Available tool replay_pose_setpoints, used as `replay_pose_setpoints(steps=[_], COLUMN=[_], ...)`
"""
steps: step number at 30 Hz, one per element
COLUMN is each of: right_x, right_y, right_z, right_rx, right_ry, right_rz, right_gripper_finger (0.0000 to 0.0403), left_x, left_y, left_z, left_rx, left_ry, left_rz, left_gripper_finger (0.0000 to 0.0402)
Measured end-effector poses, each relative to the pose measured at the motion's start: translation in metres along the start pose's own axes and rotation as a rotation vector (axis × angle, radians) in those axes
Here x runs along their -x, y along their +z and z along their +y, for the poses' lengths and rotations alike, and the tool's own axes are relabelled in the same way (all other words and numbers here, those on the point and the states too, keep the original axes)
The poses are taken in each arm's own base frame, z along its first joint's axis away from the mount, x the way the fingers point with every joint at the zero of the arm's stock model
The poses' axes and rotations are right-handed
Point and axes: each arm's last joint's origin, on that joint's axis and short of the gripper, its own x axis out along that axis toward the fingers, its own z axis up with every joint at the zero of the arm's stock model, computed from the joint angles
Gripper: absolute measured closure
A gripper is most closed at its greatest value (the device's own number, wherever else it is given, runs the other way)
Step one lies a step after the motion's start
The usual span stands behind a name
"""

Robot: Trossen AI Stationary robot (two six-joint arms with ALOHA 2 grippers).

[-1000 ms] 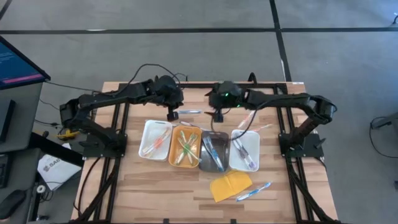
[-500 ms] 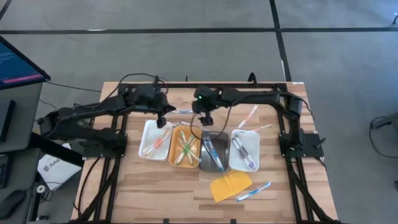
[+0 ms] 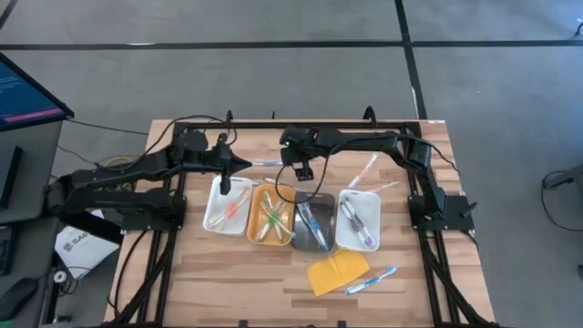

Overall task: Pick & Place Toothbrushes
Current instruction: Put the blue toothbrush into the black bin

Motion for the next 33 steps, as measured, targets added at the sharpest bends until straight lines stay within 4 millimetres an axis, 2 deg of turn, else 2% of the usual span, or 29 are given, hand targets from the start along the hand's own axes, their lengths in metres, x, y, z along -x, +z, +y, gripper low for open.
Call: replay_pose_setpoints(steps=[4, 9, 16, 18, 22, 26, 33], right_x=[-0.001, 0.004, 0.005, -0.002, -0.019, -0.016, -0.023], right_y=[0.001, 0.001, 0.004, 0.005, 0.006, 0.018, 0.03], right_z=[-0.01, -0.023, -0.021, -0.021, -0.021, -0.031, -0.04], right_rx=[-0.026, -0.127, -0.161, -0.174, -0.166, -0.194, -0.238], right_ry=[-0.01, 0.09, 0.134, 0.153, 0.144, 0.14, 0.204], right_rz=[-0.069, -0.162, -0.202, -0.206, -0.099, -0.072, 0.051], right_gripper_finger=[0.0026, 0.0057, 0.0099, 0.01, 0.01, 0.01, 0.0101], left_x=[-0.004, -0.007, -0.006, -0.006, -0.007, -0.008, -0.009], left_y=[-0.003, -0.006, -0.001, -0.001, 0.0, 0.001, 0.002], left_z=[0.0, 0.0, -0.001, -0.001, -0.001, -0.005, -0.012], left_rx=[0.003, 0.013, 0.014, 0.018, 0.025, 0.024, 0.012], left_ry=[-0.008, -0.013, -0.053, -0.053, -0.055, -0.072, -0.106], left_rz=[-0.003, 0.004, -0.048, -0.051, -0.055, -0.065, -0.065], left_gripper_finger=[0.0399, 0.0399, 0.0399, 0.0399, 0.0399, 0.0399, 0.0399])
